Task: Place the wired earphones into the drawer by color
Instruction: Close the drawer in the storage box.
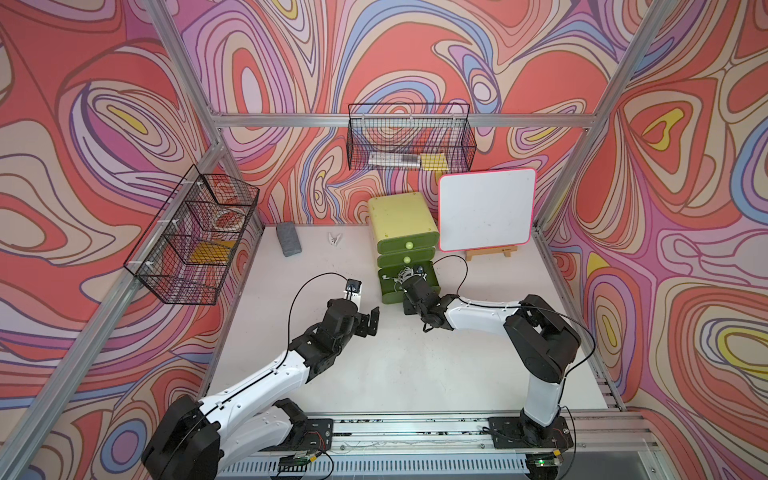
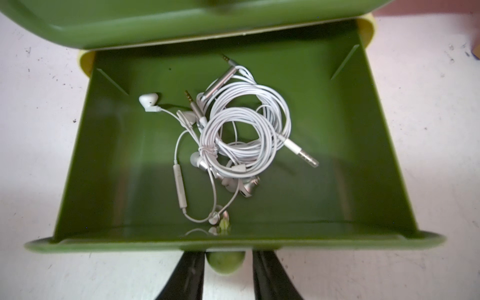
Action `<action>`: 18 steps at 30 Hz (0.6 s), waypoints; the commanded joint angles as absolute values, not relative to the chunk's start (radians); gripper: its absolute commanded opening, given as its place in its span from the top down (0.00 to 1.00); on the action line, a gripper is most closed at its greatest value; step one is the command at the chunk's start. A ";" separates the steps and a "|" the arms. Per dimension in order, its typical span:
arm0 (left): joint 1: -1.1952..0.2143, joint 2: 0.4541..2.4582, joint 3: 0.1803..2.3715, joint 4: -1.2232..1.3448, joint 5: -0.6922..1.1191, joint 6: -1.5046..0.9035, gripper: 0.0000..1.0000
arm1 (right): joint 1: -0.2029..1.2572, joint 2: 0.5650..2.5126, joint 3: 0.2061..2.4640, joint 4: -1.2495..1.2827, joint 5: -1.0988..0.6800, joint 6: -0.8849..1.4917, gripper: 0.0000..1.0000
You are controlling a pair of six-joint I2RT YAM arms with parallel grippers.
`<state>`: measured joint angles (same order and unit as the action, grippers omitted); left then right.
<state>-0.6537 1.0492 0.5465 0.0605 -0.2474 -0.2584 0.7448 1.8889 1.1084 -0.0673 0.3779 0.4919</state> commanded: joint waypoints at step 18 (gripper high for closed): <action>-0.649 1.045 0.531 0.084 -0.276 -0.247 0.01 | 0.712 1.947 1.144 0.056 0.394 0.444 0.66</action>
<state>-0.6537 1.0492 0.5453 0.0608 -0.2626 -0.2581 0.7189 1.9221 1.1294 0.0105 0.3775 0.4641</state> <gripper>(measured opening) 0.992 0.335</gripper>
